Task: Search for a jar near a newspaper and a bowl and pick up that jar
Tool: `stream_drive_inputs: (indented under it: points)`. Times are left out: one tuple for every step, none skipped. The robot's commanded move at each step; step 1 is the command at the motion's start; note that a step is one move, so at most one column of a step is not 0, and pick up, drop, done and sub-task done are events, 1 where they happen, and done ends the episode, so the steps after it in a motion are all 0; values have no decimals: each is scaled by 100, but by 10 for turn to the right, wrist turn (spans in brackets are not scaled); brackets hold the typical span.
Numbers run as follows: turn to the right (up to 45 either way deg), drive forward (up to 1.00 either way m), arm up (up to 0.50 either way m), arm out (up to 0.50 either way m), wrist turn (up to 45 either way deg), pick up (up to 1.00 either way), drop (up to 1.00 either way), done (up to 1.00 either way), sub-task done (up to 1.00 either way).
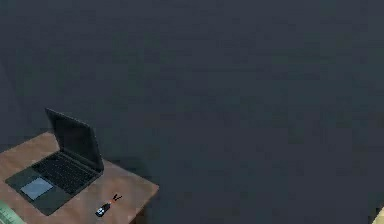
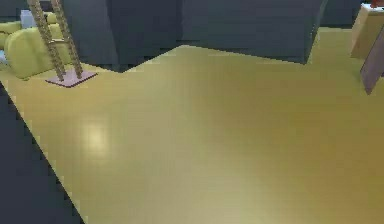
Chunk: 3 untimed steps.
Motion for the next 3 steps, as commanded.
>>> stream_drive_inputs:
  points:
    - [-450, 0, 0, 0, 0, 0, 0, 0, 0]
    - [-450, 0, 0, 0, 0, 0, 0, 0, 0]
    - [-450, 0, 0, 0, 0, 0, 0, 0, 0]
